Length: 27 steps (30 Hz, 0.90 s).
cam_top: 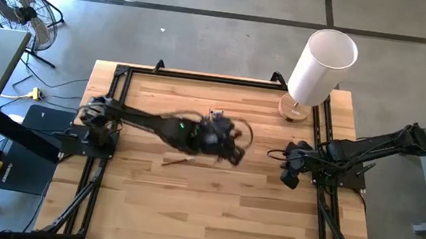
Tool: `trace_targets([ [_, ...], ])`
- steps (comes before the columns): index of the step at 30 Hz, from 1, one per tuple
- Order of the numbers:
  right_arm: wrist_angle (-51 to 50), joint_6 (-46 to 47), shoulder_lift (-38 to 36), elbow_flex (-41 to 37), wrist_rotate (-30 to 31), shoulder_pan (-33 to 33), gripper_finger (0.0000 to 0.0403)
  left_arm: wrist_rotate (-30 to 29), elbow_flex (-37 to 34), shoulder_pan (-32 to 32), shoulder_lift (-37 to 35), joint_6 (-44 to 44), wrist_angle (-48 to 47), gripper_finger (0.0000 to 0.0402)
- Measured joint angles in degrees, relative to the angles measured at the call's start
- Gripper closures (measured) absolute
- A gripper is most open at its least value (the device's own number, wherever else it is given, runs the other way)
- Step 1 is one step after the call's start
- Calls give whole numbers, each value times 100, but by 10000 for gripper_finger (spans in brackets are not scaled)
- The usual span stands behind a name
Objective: Put items in baskets/containers
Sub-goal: Put the black brow brush into the gold container
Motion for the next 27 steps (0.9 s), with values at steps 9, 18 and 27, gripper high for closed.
trace_targets([
  [9,1315,-19,0,0,864,-4,399,405,-361,1218,-964,2054,-295,401],
  [18,2095,-21,2,0,1955,-8,397,2978,-3441,2440,-2286,3645,3825,401],
  [27,2158,719,0,0,2360,-8,401,4523,-5712,3108,-2431,3962,7055,401],
])
